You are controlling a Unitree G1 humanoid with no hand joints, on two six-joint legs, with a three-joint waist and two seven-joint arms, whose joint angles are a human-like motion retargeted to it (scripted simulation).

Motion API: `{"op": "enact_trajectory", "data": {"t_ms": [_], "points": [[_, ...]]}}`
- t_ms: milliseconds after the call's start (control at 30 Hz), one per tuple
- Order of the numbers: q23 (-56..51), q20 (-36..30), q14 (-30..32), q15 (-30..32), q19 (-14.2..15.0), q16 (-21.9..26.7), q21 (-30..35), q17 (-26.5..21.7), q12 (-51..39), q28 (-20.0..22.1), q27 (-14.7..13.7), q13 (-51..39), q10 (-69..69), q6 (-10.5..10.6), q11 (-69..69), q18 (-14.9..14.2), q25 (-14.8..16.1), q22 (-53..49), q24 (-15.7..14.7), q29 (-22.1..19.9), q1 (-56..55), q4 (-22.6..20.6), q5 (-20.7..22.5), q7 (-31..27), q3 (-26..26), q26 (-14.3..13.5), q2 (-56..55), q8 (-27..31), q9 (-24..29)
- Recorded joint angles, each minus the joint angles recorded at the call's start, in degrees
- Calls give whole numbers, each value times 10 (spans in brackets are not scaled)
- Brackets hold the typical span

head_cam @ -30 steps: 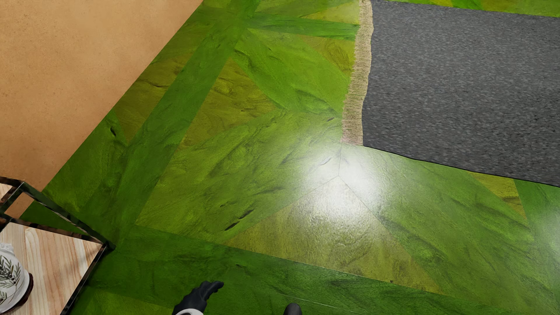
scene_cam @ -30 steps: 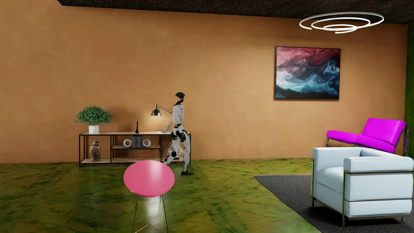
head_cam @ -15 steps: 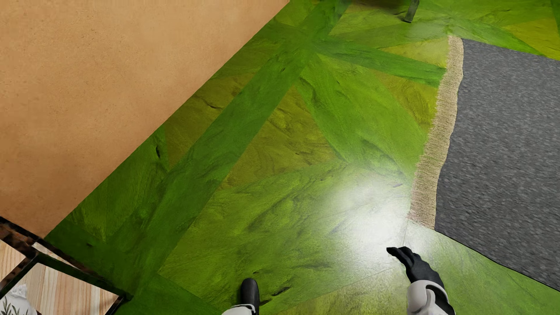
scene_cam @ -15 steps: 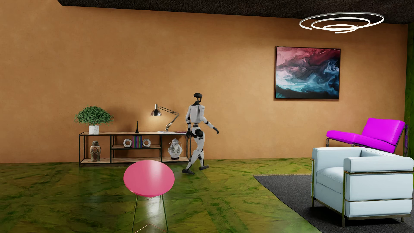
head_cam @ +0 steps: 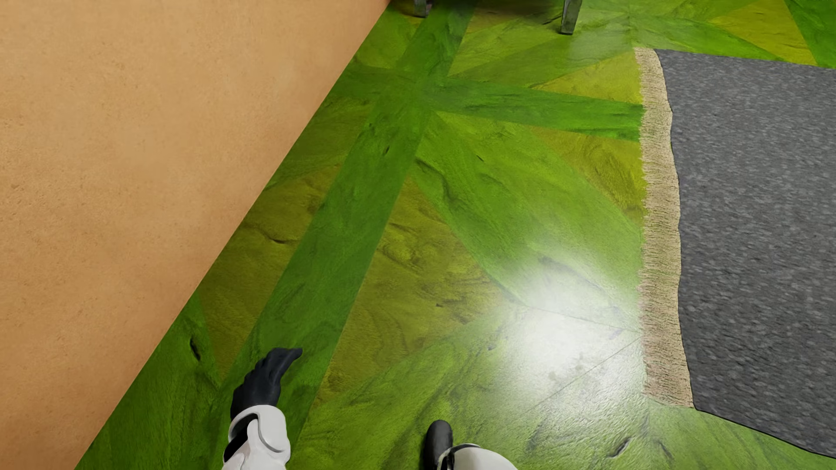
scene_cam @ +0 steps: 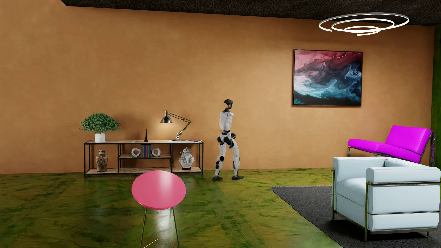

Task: Go to the purple armchair

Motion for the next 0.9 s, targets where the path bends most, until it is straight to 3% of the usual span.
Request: {"op": "enact_trajectory", "data": {"t_ms": [67, 100, 167, 200, 233, 300, 333, 367, 400, 433, 467, 533, 567, 633, 700, 733, 800, 833, 900], "points": [[17, -9, -13, 5, 71, 3, 10, -5, -8, -1, 1, 10, -12, 6, -112, -2, -17, -13, -18, 17, 38, -7, 17, -10, 2, 1, 5, -81, -6], [19, -11, -17, 24, 48, 0, 8, -6, -5, 1, 1, 13, -7, 10, -92, -2, -18, -11, -25, 21, 56, -8, 14, -16, 2, 5, 5, -106, -7], [16, -31, 2, 49, -112, -8, -14, 1, 11, -3, 4, 17, 18, 21, -86, -12, -15, 12, -22, 15, 87, 11, 24, -41, -3, 20, 42, -134, -11], [14, -43, 33, 43, -141, -13, -36, 10, 23, -6, 9, 15, 62, 30, -84, -20, -9, 33, -23, 3, 86, 30, 33, -53, -6, 29, 67, -146, -12], [18, -58, 86, 21, -139, -13, -60, 18, 41, -15, 15, 3, 142, 41, -72, -52, -3, 60, -19, -11, 64, 54, 44, -65, -9, 41, 87, -155, -11], [28, -131, 211, -26, -135, -1, -100, 32, 69, -75, 31, -33, 368, 55, -52, -175, -8, 124, 10, -25, -33, 96, 60, -114, -14, 68, 130, -181, -6], [18, -181, 263, -43, -130, 14, -121, 38, 79, -128, 34, -57, 472, 59, -59, -180, -8, 148, 32, -30, -91, 121, 68, -110, -18, 65, 159, -194, -3], [4, -213, 245, -59, -125, 26, -137, 40, 88, -177, 26, -81, 544, 63, -59, -185, -4, 162, 46, -44, -143, 147, 76, -123, -15, 56, 182, -195, -1], [-9, -209, 209, -75, -118, 28, -148, 37, 100, -188, 7, -99, 588, 67, -58, -139, 2, 169, 41, -63, -192, 169, 83, -126, -8, 63, 202, -189, 1], [-24, -179, 196, -88, -111, 21, -152, 34, 117, -161, -11, -121, 605, 70, -56, -78, 1, 170, 28, -78, -238, 181, 90, -128, 3, 79, 221, -178, 3], [-44, -127, 185, -101, -104, 7, -149, 30, 138, -107, -26, -140, 592, 71, -52, -43, 1, 166, 7, -86, -276, 185, 94, -127, 16, 90, 237, -164, 4], [-98, -47, 145, -127, -88, -28, -114, 8, 168, -14, -55, -167, 502, 71, -34, -32, 10, 168, -23, -87, -333, 165, 97, -129, 38, 101, 265, -132, 5], [-126, -41, 144, -141, -80, -37, -96, -3, 177, -5, -71, -175, 428, 69, -24, -29, 21, 174, -20, -89, -352, 151, 98, -132, 45, 101, 278, -117, 5], [-165, -68, 171, -166, -65, -34, -64, -18, 188, -61, -85, -189, 214, 67, -13, -54, 43, 182, 6, -89, -355, 135, 106, -126, 52, 85, 305, -91, 3], [-179, -66, 214, -178, -49, -34, -33, -23, 197, -119, -81, -199, -22, 63, -25, -129, 54, 166, 10, -88, -319, 122, 112, -120, 53, 69, 341, -58, -1], [-177, -54, 216, -181, -41, -39, -21, -23, 198, -125, -75, -200, -48, 60, -23, -160, 56, 154, 7, -89, -310, 115, 107, -124, 53, 70, 355, -43, -3], [-155, -48, 262, -169, -25, -50, -11, -25, 185, -104, -52, -185, -23, 51, 12, -46, 57, 149, 24, -86, -287, 93, 77, -114, 54, 73, 372, -10, -4], [-129, -39, 237, -139, -26, -58, -9, -25, 174, -87, -36, -171, -7, 43, 62, -30, 56, 154, 31, -85, -266, 85, 50, -92, 56, 80, 367, 6, -5], [-43, -12, 177, -16, -16, -71, 17, -31, 152, -68, 13, -160, 20, 25, 246, -18, 33, 158, 35, -55, -223, 80, -12, -33, 62, 92, 296, 47, -3]]}}
